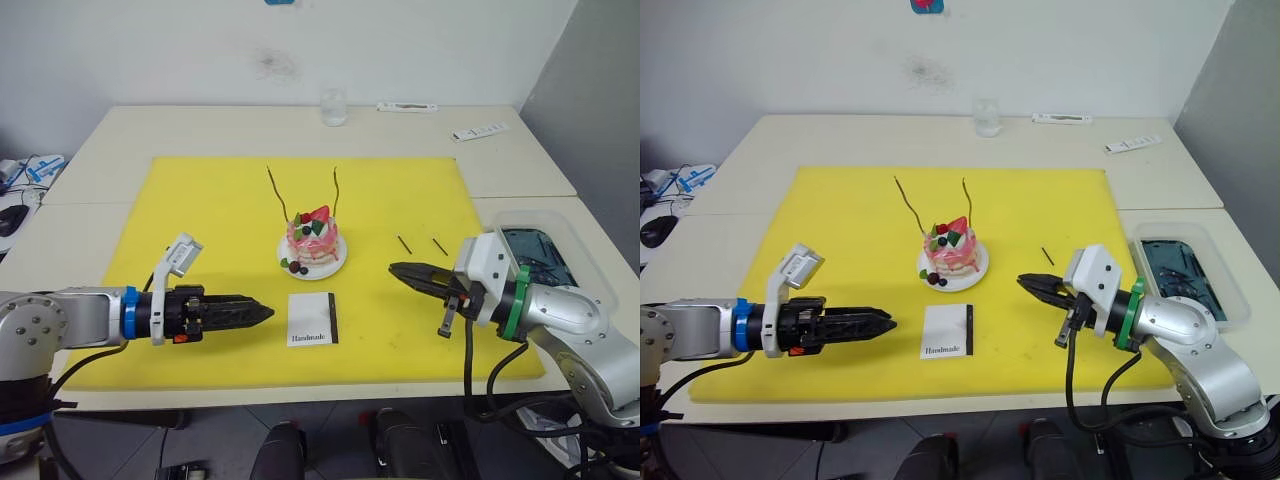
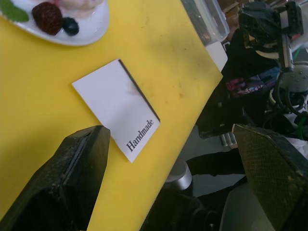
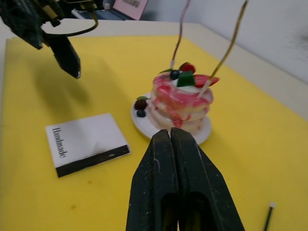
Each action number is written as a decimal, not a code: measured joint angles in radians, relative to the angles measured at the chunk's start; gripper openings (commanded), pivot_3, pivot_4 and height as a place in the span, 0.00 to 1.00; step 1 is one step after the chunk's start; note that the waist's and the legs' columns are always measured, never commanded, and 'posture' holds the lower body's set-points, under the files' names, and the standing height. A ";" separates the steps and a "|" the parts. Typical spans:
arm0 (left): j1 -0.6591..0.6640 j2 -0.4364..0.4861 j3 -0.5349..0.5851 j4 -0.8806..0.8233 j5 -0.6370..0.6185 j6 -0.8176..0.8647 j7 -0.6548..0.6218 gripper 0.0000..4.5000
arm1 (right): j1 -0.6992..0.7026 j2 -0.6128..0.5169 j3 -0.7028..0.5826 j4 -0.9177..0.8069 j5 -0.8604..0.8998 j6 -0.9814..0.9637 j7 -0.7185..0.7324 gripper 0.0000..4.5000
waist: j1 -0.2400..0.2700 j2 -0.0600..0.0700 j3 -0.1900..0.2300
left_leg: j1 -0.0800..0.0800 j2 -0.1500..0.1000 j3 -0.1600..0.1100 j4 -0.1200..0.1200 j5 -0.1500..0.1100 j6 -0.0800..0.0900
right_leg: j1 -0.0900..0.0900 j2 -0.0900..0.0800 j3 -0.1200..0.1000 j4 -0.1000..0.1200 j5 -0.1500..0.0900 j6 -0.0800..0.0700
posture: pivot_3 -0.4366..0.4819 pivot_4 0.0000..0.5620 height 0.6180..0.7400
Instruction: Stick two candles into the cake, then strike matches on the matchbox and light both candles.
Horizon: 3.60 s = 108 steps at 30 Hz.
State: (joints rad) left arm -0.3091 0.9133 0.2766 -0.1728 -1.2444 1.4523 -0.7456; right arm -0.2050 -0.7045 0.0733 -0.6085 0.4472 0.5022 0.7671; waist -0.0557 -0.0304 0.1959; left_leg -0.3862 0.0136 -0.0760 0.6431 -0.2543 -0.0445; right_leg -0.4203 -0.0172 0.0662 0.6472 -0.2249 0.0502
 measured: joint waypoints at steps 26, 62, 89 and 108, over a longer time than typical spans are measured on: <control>-0.118 -0.205 -0.079 0.184 0.134 0.110 0.100 1.00 | -0.286 0.010 0.358 0.182 -0.199 0.119 0.171 0.01 | 0.009 0.000 0.000 | 0.001 -0.002 -0.001 0.002 0.000 0.000 | 0.001 -0.002 -0.001 0.001 0.001 0.000 | 0.48 0.27 1.00; -0.148 -0.295 -0.074 0.233 0.070 0.152 0.212 1.00 | -0.252 0.050 0.381 0.216 -0.283 0.119 0.186 0.01 | 0.025 -0.001 -0.001 | 0.001 -0.003 -0.002 0.003 0.000 -0.001 | 0.002 -0.003 -0.001 0.000 0.003 0.005 | 0.48 0.27 1.00; -0.145 -0.338 -0.068 0.213 0.086 0.150 0.278 1.00 | -0.364 0.192 0.470 0.359 -0.370 0.151 0.194 0.01 | 0.026 0.000 -0.002 | 0.007 -0.005 -0.004 0.003 0.001 -0.001 | 0.010 -0.004 -0.003 -0.002 0.002 0.003 | 0.48 0.27 1.00; -0.105 -0.348 -0.050 0.169 0.101 0.133 0.272 0.87 | -0.367 0.255 0.478 0.394 -0.389 0.118 0.194 0.00 | 0.026 0.000 -0.002 | 0.007 -0.004 -0.004 0.002 0.001 -0.001 | 0.010 -0.004 -0.003 -0.002 0.001 0.001 | 0.48 0.27 1.00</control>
State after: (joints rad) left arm -0.4143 0.5656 0.2263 -0.0040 -1.1436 1.5857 -0.4735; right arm -0.5718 -0.4499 0.5512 -0.2143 0.0578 0.6205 0.9610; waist -0.0299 -0.0302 0.1942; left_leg -0.3796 0.0091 -0.0799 0.6452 -0.2536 -0.0459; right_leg -0.4107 -0.0212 0.0632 0.6449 -0.2244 0.0507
